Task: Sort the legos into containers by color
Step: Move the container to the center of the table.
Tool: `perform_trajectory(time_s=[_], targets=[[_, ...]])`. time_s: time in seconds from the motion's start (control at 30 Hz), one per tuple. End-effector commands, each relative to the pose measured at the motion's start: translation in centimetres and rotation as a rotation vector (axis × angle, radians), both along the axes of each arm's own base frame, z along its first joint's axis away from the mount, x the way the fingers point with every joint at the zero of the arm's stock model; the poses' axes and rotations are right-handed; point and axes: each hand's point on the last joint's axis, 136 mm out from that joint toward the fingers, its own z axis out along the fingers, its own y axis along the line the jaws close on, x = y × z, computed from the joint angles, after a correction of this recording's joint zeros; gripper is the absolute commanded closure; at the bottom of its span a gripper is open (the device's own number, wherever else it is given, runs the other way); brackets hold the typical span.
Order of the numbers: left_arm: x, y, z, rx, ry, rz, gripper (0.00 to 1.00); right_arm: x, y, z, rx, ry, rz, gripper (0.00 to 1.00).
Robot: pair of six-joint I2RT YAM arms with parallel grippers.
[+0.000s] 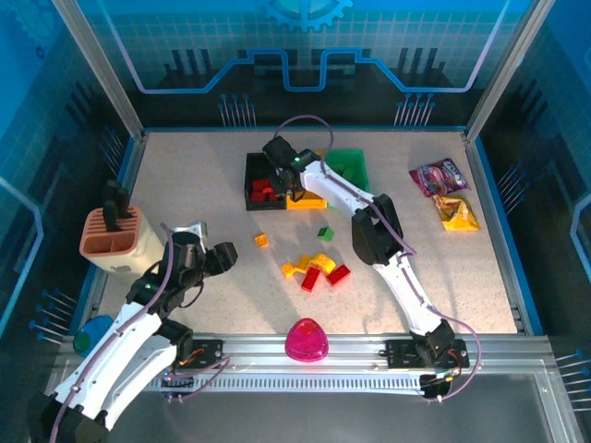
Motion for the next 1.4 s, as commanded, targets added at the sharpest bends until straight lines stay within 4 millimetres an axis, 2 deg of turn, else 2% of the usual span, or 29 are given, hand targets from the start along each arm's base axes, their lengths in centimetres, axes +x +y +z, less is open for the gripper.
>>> perform_trajectory(time_s=[0.0,0.2,0.27,0.33,0.47,0.63,0.93,1.0,1.07,1.17,1.3,1.37], targets=[[0.1,-0.1,1.1,-0.006,-0.021,-0.001,0.35,-2.0,-0.1,-0.4,-0.032,0.024,0.005,0.69],[0.1,-0.3,0.9,-0.01,-0.016,-0.011,0.36,-4.5,-0.8,-0.6,-0.03,0.027,-0.045,0.78],[0.1,-0.4,0.8,-0.012,-0.011,-0.016,0.36,-5.2,-1.0,-1.6,-0.031,0.043,-0.065,0.8],[0.1,-0.5,0.9,-0.014,-0.011,-0.02,0.37,-5.6,-0.7,-0.9,0.004,0.046,-0.082,0.83],[0.0,-0.5,1.1,-0.013,-0.011,-0.023,0.37,-6.9,-0.3,-1.2,0.035,0.069,-0.133,0.87],[-0.1,-0.7,1.2,-0.018,-0.014,-0.028,0.37,-7.8,0.4,-1.2,0.105,0.062,-0.241,1.0],[-0.4,-0.8,1.0,-0.005,-0.008,-0.042,0.37,-6.8,2.7,-1.2,0.21,0.081,-0.339,1.0],[-0.5,-0.8,0.8,-0.004,-0.004,-0.045,0.37,-6.5,3.1,-0.4,0.233,0.078,-0.347,1.0],[-0.6,-0.9,0.4,-0.004,0.004,-0.049,0.37,-6.5,3.2,-1.3,0.225,0.089,-0.362,0.99],[-0.6,-1.1,0.0,-0.008,0.01,-0.052,0.37,-6.5,3.6,-0.6,0.237,0.07,-0.369,0.96],[-0.2,-1.5,-0.2,-0.008,0.015,-0.061,0.37,-6.7,3.9,0.1,0.238,0.047,-0.382,0.89],[0.1,-1.9,-0.4,-0.009,0.023,-0.071,0.37,-6.8,4.1,0.1,0.239,0.044,-0.379,0.73]])
